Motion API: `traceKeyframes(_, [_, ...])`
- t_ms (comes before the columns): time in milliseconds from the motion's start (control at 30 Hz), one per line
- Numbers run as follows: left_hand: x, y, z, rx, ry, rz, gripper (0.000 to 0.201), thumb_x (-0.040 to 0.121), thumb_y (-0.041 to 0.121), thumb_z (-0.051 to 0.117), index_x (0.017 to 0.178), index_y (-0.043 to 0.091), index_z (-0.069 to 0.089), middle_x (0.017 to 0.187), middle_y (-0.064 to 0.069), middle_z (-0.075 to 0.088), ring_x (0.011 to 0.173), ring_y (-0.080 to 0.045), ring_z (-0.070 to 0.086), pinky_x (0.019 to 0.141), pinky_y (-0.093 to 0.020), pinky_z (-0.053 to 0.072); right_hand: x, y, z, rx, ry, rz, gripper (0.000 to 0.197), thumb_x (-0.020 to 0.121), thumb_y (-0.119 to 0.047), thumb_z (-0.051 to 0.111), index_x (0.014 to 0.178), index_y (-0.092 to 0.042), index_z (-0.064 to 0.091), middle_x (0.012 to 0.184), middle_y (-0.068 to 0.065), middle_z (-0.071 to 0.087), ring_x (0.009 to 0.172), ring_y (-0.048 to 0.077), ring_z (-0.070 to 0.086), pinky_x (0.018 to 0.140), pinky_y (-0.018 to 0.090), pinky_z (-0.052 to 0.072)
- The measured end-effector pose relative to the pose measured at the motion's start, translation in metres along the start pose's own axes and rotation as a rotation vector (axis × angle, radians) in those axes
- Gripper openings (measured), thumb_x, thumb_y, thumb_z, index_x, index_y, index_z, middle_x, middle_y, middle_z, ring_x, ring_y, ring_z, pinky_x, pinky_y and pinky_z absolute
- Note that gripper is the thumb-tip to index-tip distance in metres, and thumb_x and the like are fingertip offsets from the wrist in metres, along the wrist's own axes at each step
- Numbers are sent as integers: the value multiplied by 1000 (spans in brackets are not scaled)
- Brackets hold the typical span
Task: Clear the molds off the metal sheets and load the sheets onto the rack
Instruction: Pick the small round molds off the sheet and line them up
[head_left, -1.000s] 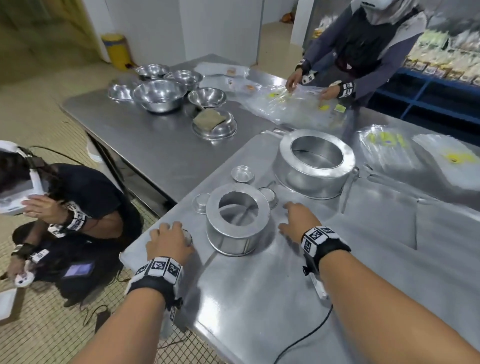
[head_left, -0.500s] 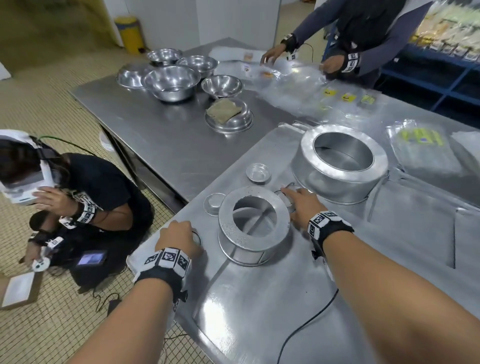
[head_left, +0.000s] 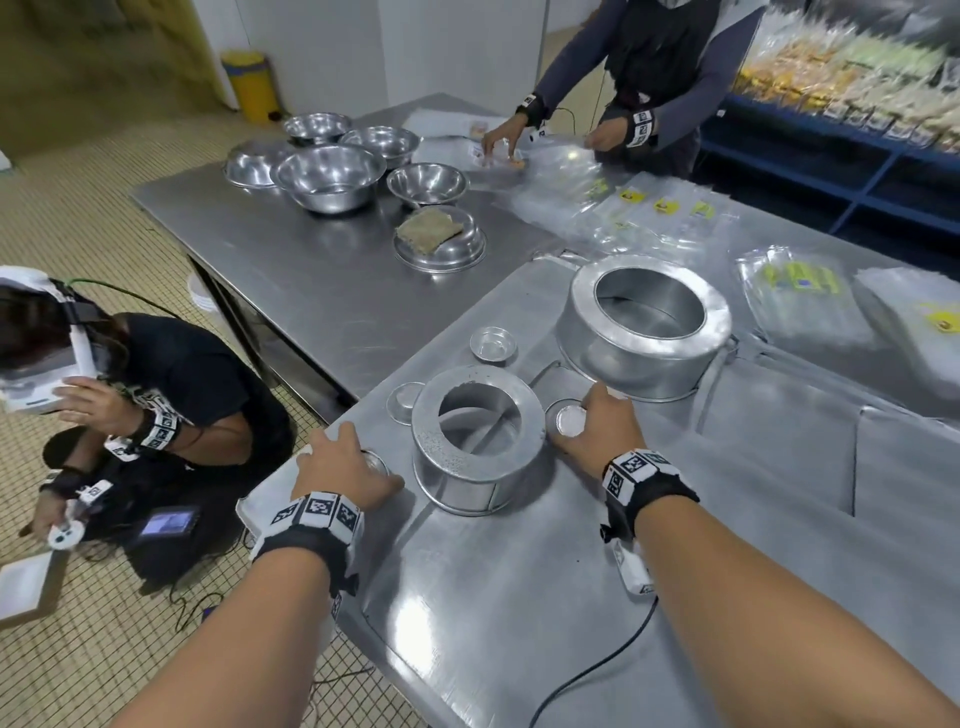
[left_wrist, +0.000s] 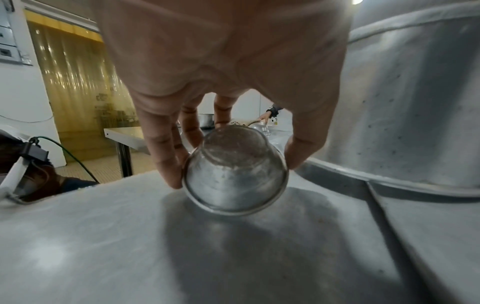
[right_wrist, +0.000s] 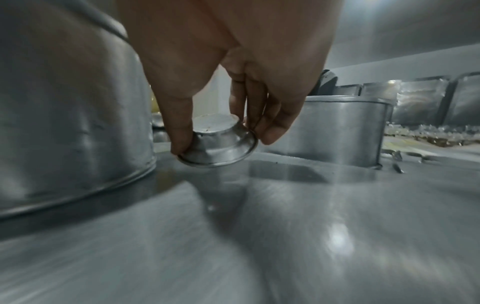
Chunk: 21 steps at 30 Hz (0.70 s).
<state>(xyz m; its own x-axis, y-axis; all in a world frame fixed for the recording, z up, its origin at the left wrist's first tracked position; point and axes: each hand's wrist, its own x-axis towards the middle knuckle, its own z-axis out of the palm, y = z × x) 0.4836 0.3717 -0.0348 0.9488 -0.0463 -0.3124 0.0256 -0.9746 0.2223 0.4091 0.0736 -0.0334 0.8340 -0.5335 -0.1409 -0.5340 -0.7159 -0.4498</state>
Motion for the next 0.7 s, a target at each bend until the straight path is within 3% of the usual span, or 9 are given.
traceKeyframes(133, [-31,9,-2,-99,48,32,63,64,52,75,108,16,46,113,-10,39,95,-33,56,82,-39,52,-32,14,-6,45,-4,-16,73,70,-43,80,129,-18,45,123,12,58,118,36,51,96,42,48])
traceKeyframes(200, [-51,13,-1,-127,73,62,60,66,49,75,106,14,48,109,-8,38,90,-33,58,79,-38,51,-50,21,-10,36,-26,-29,75,71,-44,78,134,-21,44,126,13,54,120,37,50,98,43,48])
traceKeyframes(367, [-103,23,2,-105,132,95,57,69,51,74,102,7,58,106,-9,44,82,-31,58,77,-36,50,-101,38,-29,52,-52,-61,60,70,-42,75,121,-24,47,118,9,50,110,36,55,94,43,51])
traceKeyframes(500, [-151,36,12,-72,132,154,49,70,52,69,85,6,64,91,-6,45,74,-25,49,70,-30,41,-149,58,-49,30,-36,-82,51,70,-41,73,105,-23,41,107,2,46,94,31,58,84,39,51])
traceKeyframes(600, [-187,55,23,-63,110,257,52,68,57,66,75,6,68,78,-5,43,77,-27,52,69,-31,44,-185,76,-67,-54,-28,-112,57,68,-47,74,103,-22,37,105,0,44,89,27,57,88,44,47])
traceKeyframes(700, [-224,82,31,-18,97,360,50,68,55,67,62,6,63,66,-8,49,73,-30,58,59,-28,38,-219,100,-83,-114,18,-129,56,67,-50,71,101,-21,37,104,-1,43,86,24,55,90,45,43])
